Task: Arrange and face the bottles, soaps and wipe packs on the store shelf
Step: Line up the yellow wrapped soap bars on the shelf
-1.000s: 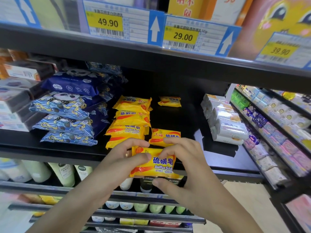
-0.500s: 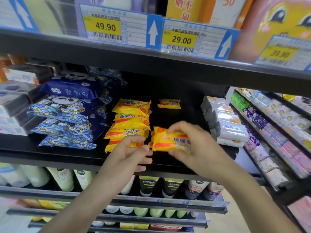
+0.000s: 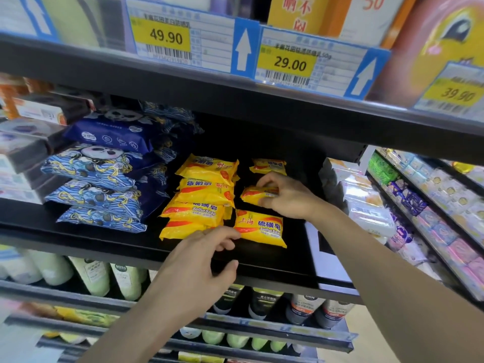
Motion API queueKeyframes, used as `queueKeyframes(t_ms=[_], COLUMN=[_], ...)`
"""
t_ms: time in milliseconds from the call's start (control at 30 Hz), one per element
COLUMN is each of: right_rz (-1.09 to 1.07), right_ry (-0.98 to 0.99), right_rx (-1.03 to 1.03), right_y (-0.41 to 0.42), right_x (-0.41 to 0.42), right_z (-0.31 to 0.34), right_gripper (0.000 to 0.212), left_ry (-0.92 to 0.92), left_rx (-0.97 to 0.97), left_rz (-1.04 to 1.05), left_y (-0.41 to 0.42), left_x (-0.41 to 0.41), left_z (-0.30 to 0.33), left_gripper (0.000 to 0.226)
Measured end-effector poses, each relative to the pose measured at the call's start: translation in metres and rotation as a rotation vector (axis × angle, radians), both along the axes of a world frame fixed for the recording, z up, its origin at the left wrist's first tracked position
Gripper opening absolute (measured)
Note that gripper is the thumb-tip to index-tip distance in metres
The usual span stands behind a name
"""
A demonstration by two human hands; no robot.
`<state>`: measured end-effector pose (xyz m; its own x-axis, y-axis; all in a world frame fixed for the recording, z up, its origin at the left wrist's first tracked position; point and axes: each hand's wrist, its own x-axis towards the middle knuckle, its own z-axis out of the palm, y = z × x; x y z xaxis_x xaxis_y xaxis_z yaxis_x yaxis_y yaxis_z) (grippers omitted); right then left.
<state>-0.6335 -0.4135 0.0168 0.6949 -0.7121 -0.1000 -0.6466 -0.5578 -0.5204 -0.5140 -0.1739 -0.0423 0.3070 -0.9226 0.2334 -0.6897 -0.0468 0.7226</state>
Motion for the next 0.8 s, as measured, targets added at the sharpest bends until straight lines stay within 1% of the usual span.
queueKeyframes(t_ms=[100,200,233,300,400,467,533,600,667,733,800], right_rz=[0.060,0.031,0.006,-0.034,-0.081,-0.087,-0.081,-0.058,-0.060,-0.082,-0.092], right_ry=[0.005,-0.076,-0.107,-0.094,0.059,0.147,0.200,0.238,0.260,0.249,0.214], right_rx=[0.085,0.059,0.027,-0.100,-0.279,-0.316,-0.284,-0.233,-0.230,-0.260,-0.256], right_y=[-0.004,-0.019,-0.025,-0.040,-0.065,-0.080,-0.090,-0.095,-0.097,-0.096,-0.092], right_x=[0.003,0.006,0.007,0.011,0.022,0.029,0.036,0.041,0.044,0.045,0.042], right_z=[0.000,0.003,0.004,0.005,0.005,0.003,0.002,-0.002,-0.008,-0.011,-0.011], right_gripper=[0.034,0.020,0.018,0.022,0.044,0.057,0.067,0.068,0.067,0.065,0.058], left_ry=[-0.020,-0.028,-0.013,0.031,0.102,0.146,0.164,0.167,0.161,0.156,0.160], left_rx=[-0.016,-0.028,-0.032,-0.031,-0.024,-0.014,0.001,0.016,0.022,0.028,0.030], left_rz=[0.009,0.018,0.021,0.017,0.011,0.006,-0.006,-0.017,-0.025,-0.032,-0.033], left_y=[-0.003,-0.004,-0.005,-0.005,-0.004,-0.002,-0.001,0.000,0.000,-0.001,-0.001], left_x=[0.000,0.002,0.003,0.005,0.007,0.007,0.008,0.010,0.011,0.012,0.012], left_z=[-0.004,-0.006,-0.006,-0.006,-0.005,-0.003,-0.001,0.000,0.001,0.002,0.002], left_gripper=[0.038,0.034,0.033,0.031,0.029,0.030,0.031,0.032,0.032,0.031,0.031])
